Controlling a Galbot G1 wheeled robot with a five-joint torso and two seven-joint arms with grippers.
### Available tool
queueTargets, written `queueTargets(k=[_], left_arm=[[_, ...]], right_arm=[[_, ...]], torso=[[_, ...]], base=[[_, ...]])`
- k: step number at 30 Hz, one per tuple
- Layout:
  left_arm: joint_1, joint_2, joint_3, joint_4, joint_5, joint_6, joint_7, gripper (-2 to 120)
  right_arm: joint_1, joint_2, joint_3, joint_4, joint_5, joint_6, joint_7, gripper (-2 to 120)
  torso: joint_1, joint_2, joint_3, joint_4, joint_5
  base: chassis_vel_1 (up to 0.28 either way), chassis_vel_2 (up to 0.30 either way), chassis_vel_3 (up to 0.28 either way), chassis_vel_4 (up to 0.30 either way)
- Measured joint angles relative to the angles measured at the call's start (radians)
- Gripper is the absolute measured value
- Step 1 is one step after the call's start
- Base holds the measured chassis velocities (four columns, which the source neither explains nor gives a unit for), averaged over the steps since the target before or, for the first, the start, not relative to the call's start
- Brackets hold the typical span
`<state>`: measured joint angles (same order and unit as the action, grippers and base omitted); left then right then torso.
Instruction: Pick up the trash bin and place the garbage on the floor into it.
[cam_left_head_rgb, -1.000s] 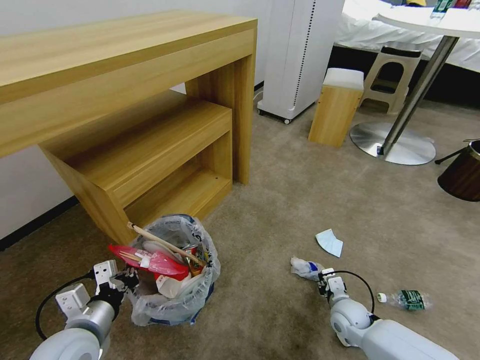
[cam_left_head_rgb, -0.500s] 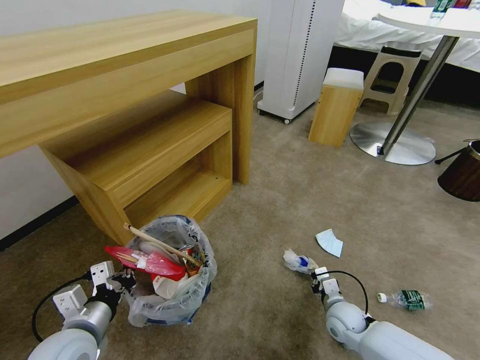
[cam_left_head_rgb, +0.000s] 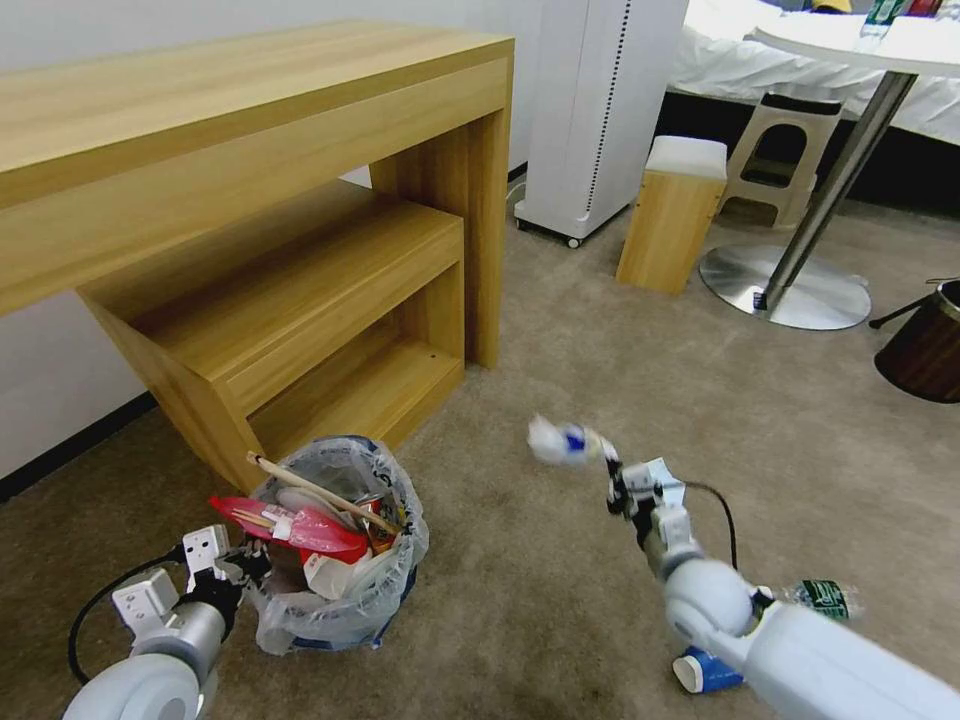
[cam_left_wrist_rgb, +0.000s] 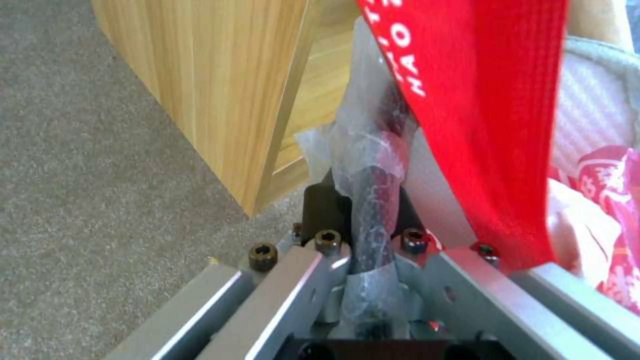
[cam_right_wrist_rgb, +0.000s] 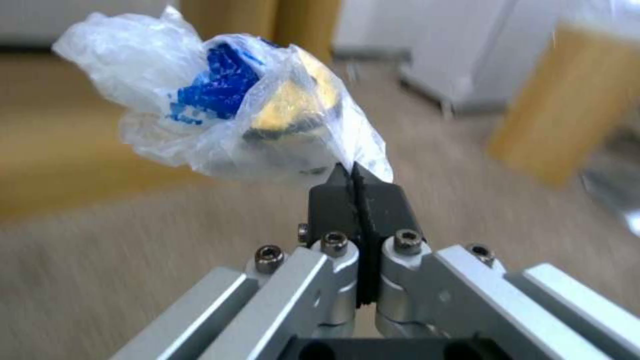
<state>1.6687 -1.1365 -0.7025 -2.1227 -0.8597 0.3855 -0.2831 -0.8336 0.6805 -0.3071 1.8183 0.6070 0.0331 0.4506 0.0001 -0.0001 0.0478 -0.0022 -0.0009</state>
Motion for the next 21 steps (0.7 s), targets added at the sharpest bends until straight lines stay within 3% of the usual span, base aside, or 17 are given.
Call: queueTargets(k=[5,10,16,21], left_arm=[[-0.001,-0.002,0.003,0.004,0.002,0.0,0.0,0],[-0.002,-0.002,0.007,0.004,0.006,0.002,-0.001,0],[-0.026,0.006,0.032,0.009,0.006,0.008,-0.004,0],[-0.03,0.007,0.039,0.009,0.006,0.01,-0.005,0]], right_arm=[[0.085,-0.04,-0.031,0.077,0.004,0.029,-0.05,0],[0.221,-0.074,-0.129,0.151,0.016,0.068,-0.134,0],[0.321,-0.135,-0.18,0.272,0.047,0.057,-0.259,0],[0.382,-0.165,-0.208,0.301,0.044,0.046,-0.337,0]], torso=[[0.0,0.0,0.0,-0.0001,0.0001],[0.0,0.0,0.0,0.0002,0.0002],[0.0,0.0,0.0,-0.0004,0.0],[0.0,0.0,0.0,0.0001,0.0]], base=[[0.0,0.0,0.0,0.0],[0.0,0.0,0.0,0.0],[0.0,0.0,0.0,0.0],[0.0,0.0,0.0,0.0]])
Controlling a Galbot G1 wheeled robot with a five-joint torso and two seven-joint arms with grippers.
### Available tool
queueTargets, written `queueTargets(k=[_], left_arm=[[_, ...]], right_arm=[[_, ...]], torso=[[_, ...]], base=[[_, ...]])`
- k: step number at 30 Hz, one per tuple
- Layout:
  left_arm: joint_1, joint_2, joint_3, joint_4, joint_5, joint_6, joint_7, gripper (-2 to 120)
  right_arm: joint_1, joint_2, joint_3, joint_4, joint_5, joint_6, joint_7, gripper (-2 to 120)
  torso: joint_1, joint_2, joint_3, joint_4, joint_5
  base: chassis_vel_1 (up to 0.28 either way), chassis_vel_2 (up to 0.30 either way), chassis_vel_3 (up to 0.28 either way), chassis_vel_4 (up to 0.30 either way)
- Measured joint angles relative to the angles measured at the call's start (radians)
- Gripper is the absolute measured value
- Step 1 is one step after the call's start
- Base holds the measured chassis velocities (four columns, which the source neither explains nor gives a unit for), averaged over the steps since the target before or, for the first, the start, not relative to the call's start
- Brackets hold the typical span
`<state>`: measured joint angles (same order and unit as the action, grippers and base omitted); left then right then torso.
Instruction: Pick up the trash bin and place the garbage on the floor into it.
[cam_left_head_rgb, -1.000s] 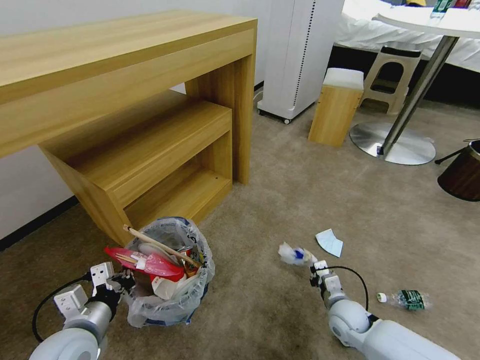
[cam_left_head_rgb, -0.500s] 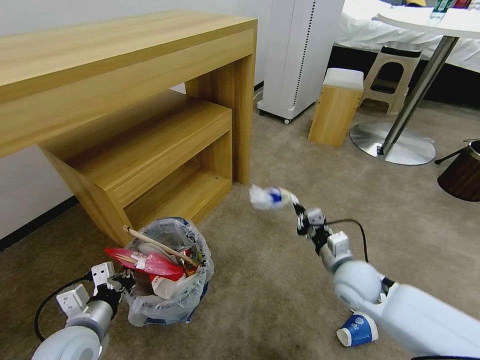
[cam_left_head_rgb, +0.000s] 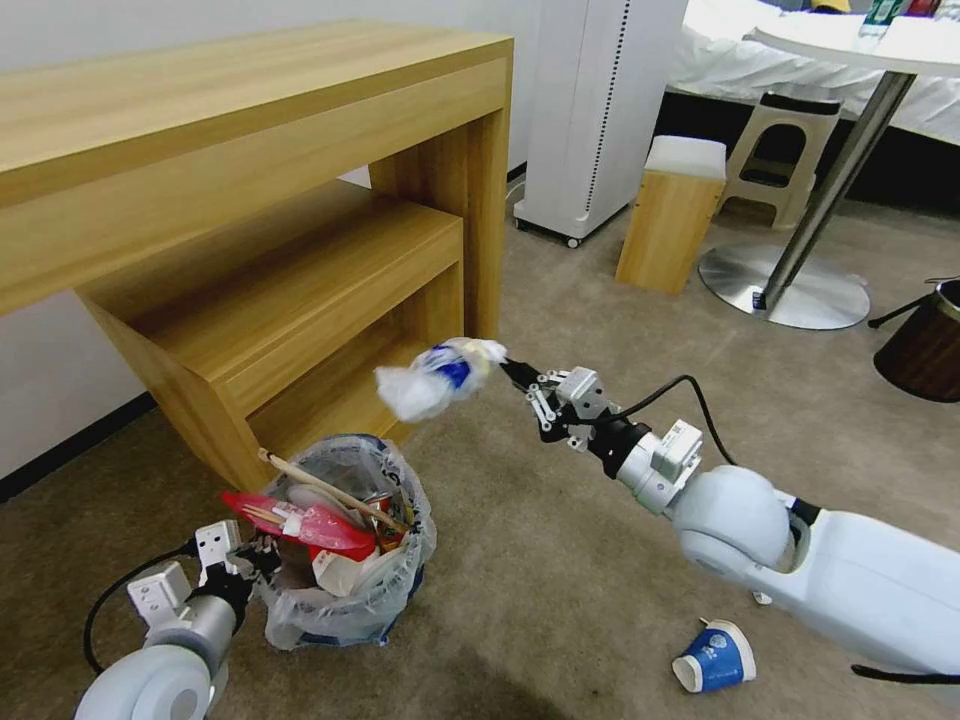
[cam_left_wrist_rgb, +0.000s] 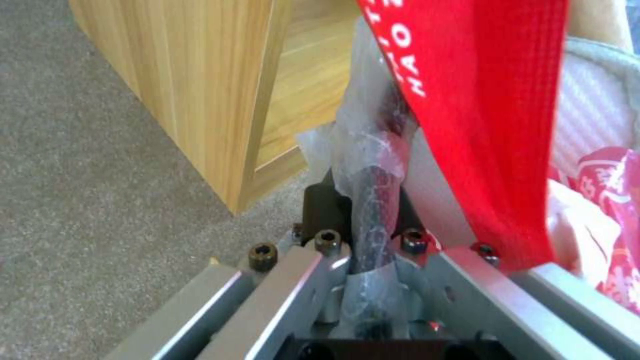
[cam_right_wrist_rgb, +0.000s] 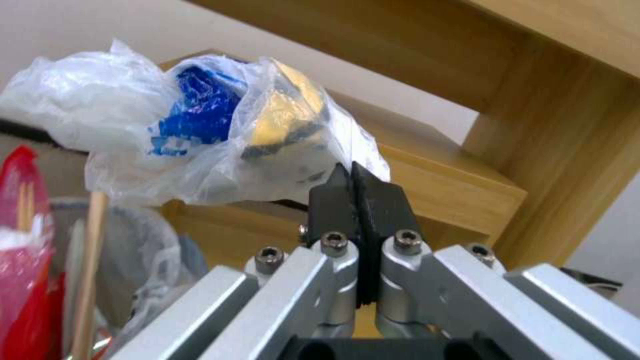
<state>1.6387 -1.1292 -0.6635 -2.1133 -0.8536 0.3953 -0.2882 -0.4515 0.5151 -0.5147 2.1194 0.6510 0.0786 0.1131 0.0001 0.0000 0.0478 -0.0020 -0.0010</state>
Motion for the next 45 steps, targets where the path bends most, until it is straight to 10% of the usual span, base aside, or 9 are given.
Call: queueTargets(k=[13,31,45], left_arm=[[0.003,-0.004,0.011,-0.018,0.004,0.002,0.001,0],[0.034,-0.029,-0.001,-0.095,0.021,0.009,0.004,0],[0.03,-0.034,-0.004,-0.099,0.017,0.009,0.003,0]], right_arm=[[-0.013,-0.062,-0.066,-0.013,-0.091,0.027,-0.099,0],[0.324,0.111,-0.415,-0.155,-0.089,0.104,-0.27,0],[0.307,0.125,-0.456,-0.228,-0.134,0.137,-0.289,0]], torso=[[0.0,0.0,0.0,-0.0003,0.0003],[0.0,0.0,0.0,0.0,0.0001],[0.0,0.0,0.0,-0.0002,0.0002]], base=[[0.0,0.0,0.0,0.0],[0.0,0.0,0.0,0.0],[0.0,0.0,0.0,0.0]])
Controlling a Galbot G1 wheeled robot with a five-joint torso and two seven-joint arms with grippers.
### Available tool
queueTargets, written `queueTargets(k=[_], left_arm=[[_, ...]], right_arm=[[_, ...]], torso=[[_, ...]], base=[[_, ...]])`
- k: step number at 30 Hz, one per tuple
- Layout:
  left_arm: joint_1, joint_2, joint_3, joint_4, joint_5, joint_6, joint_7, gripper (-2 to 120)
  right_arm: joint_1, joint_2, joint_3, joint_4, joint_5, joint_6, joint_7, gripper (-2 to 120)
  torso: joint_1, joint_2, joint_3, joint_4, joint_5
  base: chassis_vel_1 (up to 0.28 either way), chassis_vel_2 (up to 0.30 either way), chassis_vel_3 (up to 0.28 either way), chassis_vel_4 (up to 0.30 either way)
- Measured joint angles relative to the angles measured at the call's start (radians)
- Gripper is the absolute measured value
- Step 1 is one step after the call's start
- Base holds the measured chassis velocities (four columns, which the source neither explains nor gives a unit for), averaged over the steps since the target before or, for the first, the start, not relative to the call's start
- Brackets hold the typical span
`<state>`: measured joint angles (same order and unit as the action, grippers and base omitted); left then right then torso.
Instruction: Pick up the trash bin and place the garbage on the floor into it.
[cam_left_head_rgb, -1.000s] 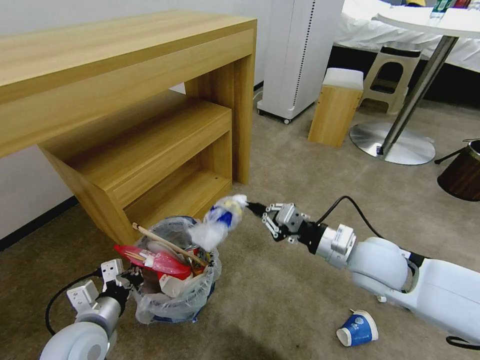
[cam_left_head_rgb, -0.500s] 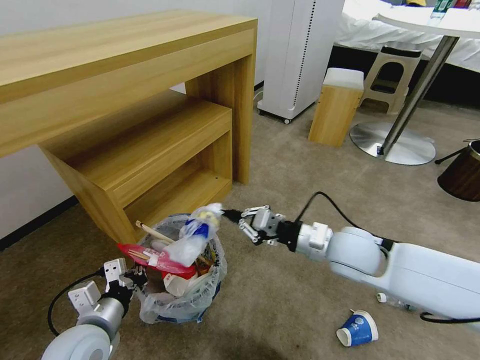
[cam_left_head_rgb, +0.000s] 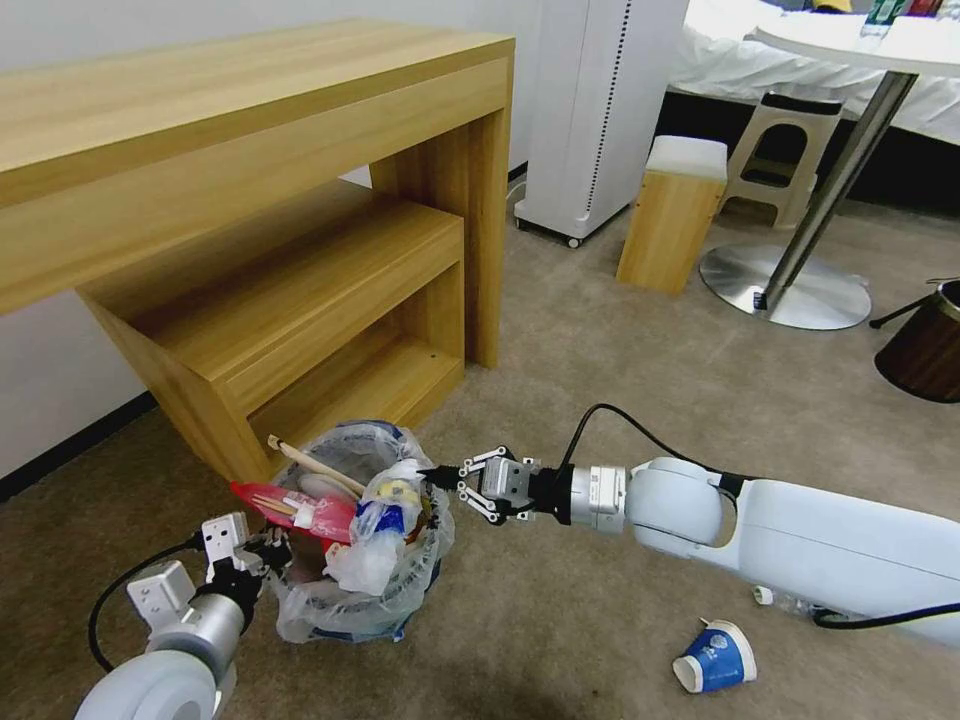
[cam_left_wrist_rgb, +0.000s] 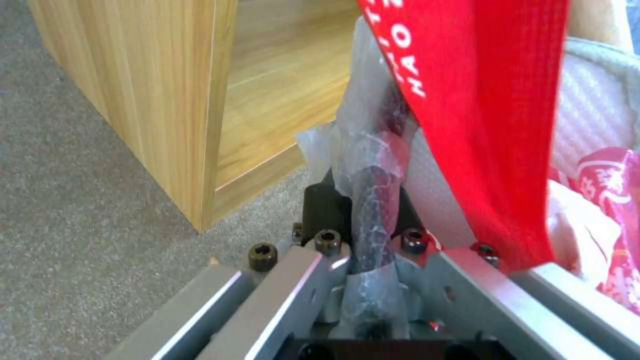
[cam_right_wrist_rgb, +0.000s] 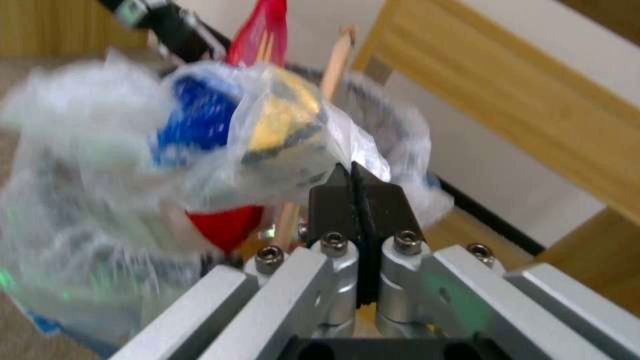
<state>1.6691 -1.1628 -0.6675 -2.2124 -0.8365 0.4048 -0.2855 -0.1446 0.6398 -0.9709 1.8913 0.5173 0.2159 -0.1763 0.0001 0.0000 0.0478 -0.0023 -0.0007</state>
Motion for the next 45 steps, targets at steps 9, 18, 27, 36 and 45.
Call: queueTargets(k=[9,18,27,36,45], left_arm=[[0.011,-0.006,0.008,-0.017,0.004,0.0,0.002,0],[0.009,0.0,0.005,-0.019,0.0,0.0,0.004,0],[0.003,0.001,0.009,-0.011,-0.002,0.0,0.005,0],[0.0,-0.001,0.013,0.019,0.003,-0.001,0.009,0],[-0.007,0.004,0.01,0.049,0.005,-0.004,0.01,0]], right_arm=[[-0.034,0.042,-0.003,-0.06,-0.021,0.01,0.026,0],[-0.028,0.061,-0.023,-0.063,-0.02,0.001,0.056,2],[-0.047,0.059,-0.014,-0.062,-0.019,0.013,0.064,30],[-0.121,0.062,0.091,-0.021,0.009,-0.001,0.145,65],[-0.255,0.054,0.272,0.041,0.081,-0.055,0.269,96]], torso=[[0.0,0.0,0.0,0.0001,0.0],[0.0,0.0,0.0,0.0,0.0],[0.0,0.0,0.0,0.0,0.0],[0.0,0.0,0.0,0.0001,-0.0001],[0.0,0.0,0.0,0.0002,-0.0002]], base=[[0.0,0.0,0.0,0.0],[0.0,0.0,0.0,0.0],[0.0,0.0,0.0,0.0],[0.0,0.0,0.0,0.0],[0.0,0.0,0.0,0.0]])
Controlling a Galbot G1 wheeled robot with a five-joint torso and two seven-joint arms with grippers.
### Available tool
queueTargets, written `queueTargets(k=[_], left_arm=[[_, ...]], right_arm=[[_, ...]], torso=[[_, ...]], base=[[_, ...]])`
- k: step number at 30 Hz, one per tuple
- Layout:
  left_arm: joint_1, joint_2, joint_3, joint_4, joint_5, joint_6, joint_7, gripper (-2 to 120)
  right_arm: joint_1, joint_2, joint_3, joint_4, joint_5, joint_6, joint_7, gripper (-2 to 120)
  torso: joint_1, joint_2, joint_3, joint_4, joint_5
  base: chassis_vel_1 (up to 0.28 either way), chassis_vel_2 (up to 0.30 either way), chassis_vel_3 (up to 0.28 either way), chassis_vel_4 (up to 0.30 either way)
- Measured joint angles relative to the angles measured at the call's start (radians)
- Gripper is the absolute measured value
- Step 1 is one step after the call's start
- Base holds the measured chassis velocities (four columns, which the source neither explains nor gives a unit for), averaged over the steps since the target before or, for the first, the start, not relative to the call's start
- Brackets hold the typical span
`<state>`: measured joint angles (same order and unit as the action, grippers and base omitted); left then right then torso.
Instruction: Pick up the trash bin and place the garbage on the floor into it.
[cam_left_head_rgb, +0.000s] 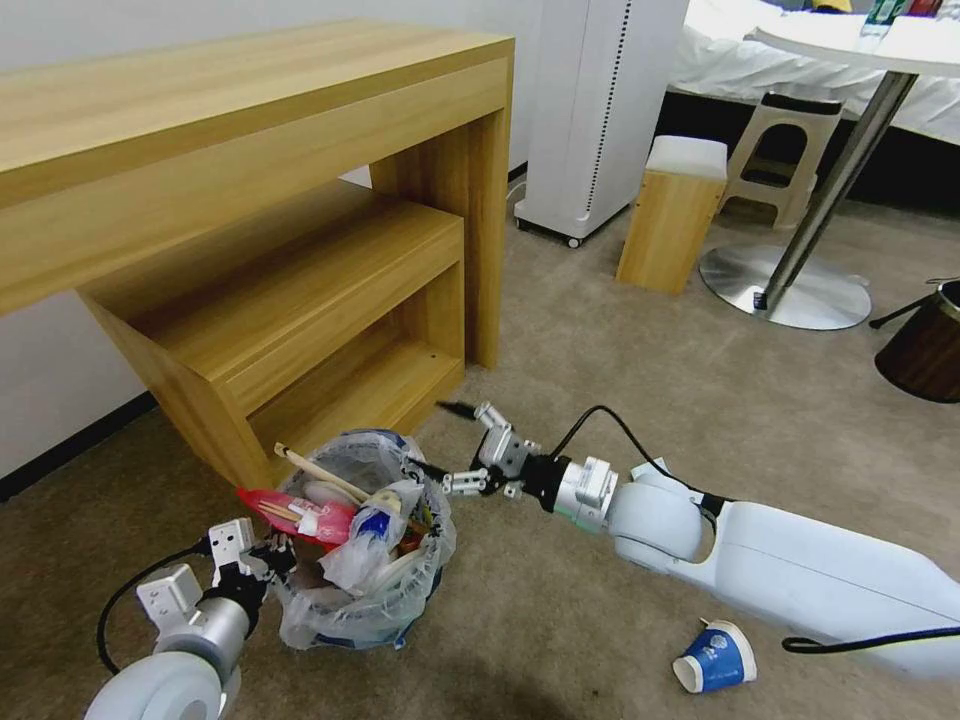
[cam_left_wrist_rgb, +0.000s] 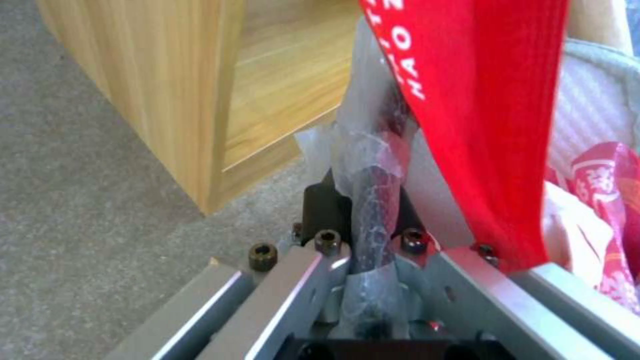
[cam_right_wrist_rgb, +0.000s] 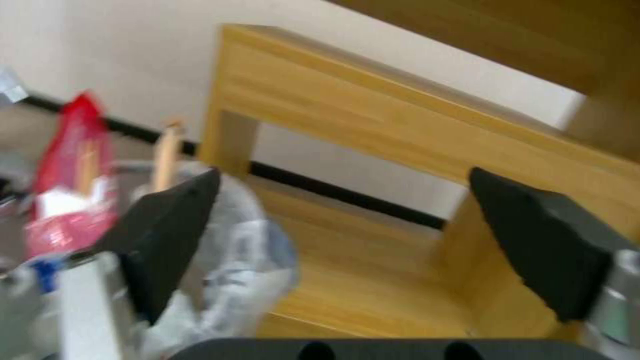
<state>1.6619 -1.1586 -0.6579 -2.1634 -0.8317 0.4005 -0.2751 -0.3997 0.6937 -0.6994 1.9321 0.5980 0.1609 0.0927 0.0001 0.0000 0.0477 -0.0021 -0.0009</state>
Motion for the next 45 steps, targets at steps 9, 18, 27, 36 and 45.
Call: queueTargets(k=[9,18,27,36,45], left_arm=[[0.018,-0.013,-0.021,0.023,0.017,-0.011,0.004,0],[0.01,-0.029,-0.022,0.044,0.031,-0.02,0.009,0],[0.013,-0.021,-0.034,0.049,0.027,-0.021,0.009,0],[0.015,-0.015,-0.042,0.055,0.023,-0.024,0.009,0],[0.009,-0.02,-0.034,0.064,0.026,-0.024,0.008,0]], right_arm=[[-0.109,-0.1,0.049,0.137,0.315,-0.159,0.249,100],[-0.213,-0.139,0.153,0.227,0.491,-0.284,0.448,100],[-0.32,-0.101,0.213,0.248,0.641,-0.338,0.623,100],[-0.592,-0.039,0.395,0.292,0.736,-0.341,0.768,100],[-0.795,0.033,0.577,0.316,0.734,-0.324,0.822,100]], torso=[[0.0,0.0,0.0,-0.0002,0.0001],[0.0,0.0,0.0,-0.0001,0.0001],[0.0,0.0,0.0,0.0001,0.0001],[0.0,0.0,0.0,-0.0001,0.0],[0.0,0.0,0.0,-0.0003,0.0001]], base=[[0.0,0.0,0.0,0.0],[0.0,0.0,0.0,0.0],[0.0,0.0,0.0,0.0],[0.0,0.0,0.0,0.0],[0.0,0.0,0.0,0.0]])
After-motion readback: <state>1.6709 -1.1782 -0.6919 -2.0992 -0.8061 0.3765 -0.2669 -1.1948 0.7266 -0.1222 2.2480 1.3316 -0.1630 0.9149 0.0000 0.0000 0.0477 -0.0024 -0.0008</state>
